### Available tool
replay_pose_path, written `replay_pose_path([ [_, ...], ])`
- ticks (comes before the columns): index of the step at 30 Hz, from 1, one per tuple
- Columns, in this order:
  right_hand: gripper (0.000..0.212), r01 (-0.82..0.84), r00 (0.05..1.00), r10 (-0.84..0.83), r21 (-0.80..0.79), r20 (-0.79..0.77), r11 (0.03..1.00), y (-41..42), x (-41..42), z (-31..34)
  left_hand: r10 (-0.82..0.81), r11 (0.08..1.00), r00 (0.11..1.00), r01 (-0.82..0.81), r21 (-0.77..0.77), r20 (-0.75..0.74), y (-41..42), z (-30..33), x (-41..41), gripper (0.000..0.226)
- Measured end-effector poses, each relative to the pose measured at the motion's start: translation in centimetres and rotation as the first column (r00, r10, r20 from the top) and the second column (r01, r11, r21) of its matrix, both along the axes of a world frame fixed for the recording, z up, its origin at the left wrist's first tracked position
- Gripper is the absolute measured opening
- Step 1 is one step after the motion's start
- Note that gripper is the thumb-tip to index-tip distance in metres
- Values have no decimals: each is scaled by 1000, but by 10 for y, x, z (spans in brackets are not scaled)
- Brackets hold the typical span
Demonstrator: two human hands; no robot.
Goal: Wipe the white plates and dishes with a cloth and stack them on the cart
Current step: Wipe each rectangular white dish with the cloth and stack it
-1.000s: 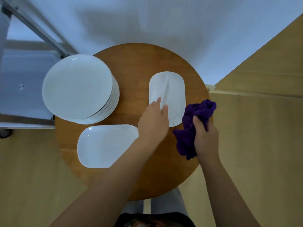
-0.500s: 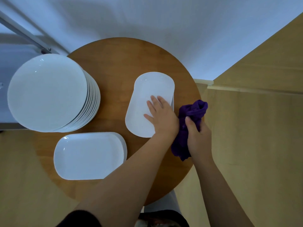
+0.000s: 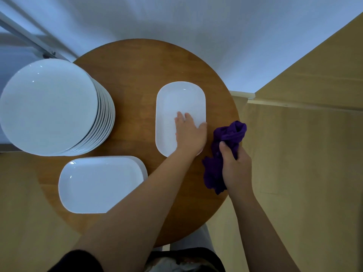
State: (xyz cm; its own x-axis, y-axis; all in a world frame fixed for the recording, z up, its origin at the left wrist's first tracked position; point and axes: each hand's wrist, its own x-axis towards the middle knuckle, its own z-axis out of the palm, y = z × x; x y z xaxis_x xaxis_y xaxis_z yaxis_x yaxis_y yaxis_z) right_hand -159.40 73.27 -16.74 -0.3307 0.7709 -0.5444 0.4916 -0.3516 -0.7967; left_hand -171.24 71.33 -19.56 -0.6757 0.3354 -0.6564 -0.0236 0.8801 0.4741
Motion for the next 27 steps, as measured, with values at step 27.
replay_pose_path([
  [27,14,-360,933,356,72,56,930,-188,-57,23,348,931,875,-363,20,-336,-328,15,-76,18],
])
